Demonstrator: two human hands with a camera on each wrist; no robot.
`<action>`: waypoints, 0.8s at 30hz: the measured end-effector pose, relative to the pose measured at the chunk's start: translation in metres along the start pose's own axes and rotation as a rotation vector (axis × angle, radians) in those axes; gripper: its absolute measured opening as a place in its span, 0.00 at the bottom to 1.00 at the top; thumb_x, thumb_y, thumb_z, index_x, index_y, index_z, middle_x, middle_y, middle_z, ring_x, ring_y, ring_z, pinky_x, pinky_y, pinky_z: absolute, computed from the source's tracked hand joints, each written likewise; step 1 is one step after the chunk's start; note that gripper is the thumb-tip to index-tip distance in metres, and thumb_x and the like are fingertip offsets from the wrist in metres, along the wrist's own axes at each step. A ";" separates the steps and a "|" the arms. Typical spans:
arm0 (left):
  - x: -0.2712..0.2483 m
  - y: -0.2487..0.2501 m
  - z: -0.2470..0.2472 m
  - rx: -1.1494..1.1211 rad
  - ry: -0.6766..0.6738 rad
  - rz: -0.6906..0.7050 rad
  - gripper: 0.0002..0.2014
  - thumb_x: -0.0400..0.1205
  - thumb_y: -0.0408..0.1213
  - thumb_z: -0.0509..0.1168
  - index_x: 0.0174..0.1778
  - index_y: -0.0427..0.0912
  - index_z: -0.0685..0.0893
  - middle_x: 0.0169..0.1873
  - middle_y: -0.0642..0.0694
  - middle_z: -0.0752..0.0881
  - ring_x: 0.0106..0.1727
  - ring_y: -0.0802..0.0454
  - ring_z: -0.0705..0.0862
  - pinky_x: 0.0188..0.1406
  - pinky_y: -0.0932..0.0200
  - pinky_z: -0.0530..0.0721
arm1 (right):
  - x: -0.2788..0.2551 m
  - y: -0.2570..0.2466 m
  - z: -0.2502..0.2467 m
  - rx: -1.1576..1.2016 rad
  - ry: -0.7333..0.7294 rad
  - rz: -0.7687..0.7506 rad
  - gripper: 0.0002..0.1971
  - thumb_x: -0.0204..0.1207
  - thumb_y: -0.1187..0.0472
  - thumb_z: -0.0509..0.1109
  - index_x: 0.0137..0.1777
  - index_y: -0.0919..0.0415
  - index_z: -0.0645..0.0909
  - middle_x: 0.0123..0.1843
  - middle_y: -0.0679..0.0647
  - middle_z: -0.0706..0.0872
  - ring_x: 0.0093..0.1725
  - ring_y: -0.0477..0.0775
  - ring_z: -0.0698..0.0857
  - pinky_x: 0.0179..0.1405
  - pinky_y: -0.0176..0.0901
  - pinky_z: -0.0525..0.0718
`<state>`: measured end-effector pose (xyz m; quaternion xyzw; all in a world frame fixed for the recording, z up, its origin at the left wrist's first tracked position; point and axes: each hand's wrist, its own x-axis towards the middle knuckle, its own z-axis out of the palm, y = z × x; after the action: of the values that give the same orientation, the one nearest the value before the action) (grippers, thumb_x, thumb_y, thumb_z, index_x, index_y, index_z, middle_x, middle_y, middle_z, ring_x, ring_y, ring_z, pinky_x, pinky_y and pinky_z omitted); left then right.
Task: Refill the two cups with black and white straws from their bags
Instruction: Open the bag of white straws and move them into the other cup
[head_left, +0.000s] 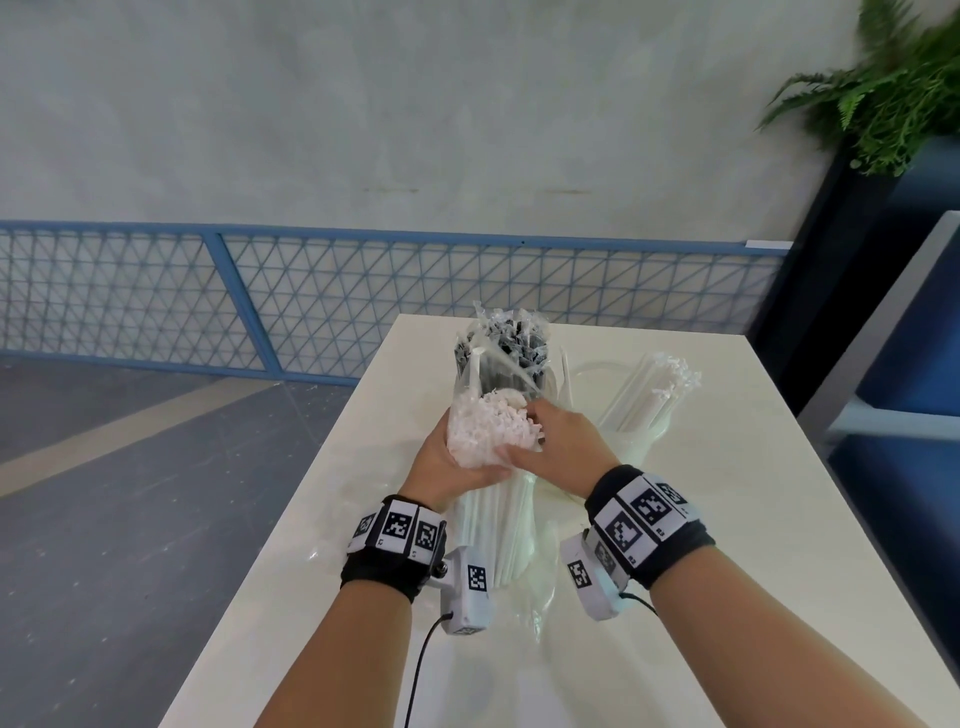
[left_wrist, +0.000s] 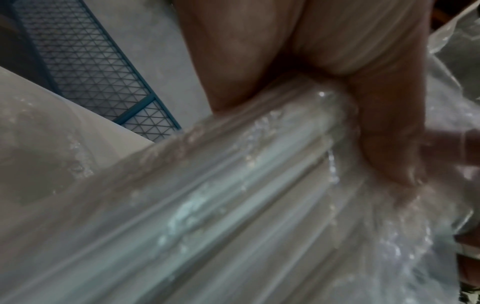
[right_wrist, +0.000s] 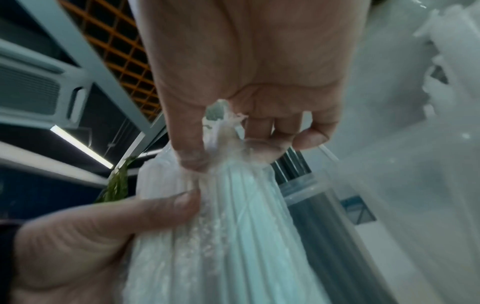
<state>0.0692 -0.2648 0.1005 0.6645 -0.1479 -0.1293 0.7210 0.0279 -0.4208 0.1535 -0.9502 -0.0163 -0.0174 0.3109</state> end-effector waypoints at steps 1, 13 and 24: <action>0.000 0.000 0.000 0.003 -0.010 0.005 0.35 0.62 0.13 0.74 0.61 0.46 0.76 0.54 0.50 0.85 0.53 0.64 0.86 0.46 0.68 0.85 | 0.000 0.001 0.004 0.004 -0.016 0.014 0.26 0.74 0.49 0.70 0.67 0.62 0.73 0.59 0.56 0.84 0.53 0.54 0.82 0.46 0.36 0.72; -0.001 0.000 0.005 0.038 0.028 0.009 0.39 0.57 0.21 0.80 0.61 0.51 0.77 0.57 0.48 0.86 0.59 0.56 0.85 0.45 0.64 0.86 | -0.004 0.009 0.028 0.338 0.146 0.147 0.21 0.67 0.54 0.77 0.59 0.57 0.81 0.51 0.52 0.88 0.50 0.52 0.85 0.48 0.40 0.79; 0.002 0.000 0.005 0.165 0.128 -0.034 0.35 0.58 0.30 0.82 0.61 0.51 0.78 0.57 0.49 0.85 0.63 0.51 0.82 0.63 0.52 0.81 | 0.005 -0.001 0.015 0.416 0.398 0.144 0.27 0.74 0.49 0.70 0.70 0.60 0.73 0.55 0.52 0.80 0.63 0.48 0.72 0.79 0.57 0.59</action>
<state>0.0690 -0.2698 0.1009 0.7309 -0.1004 -0.0861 0.6695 0.0330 -0.4106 0.1419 -0.8427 0.1090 -0.1775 0.4965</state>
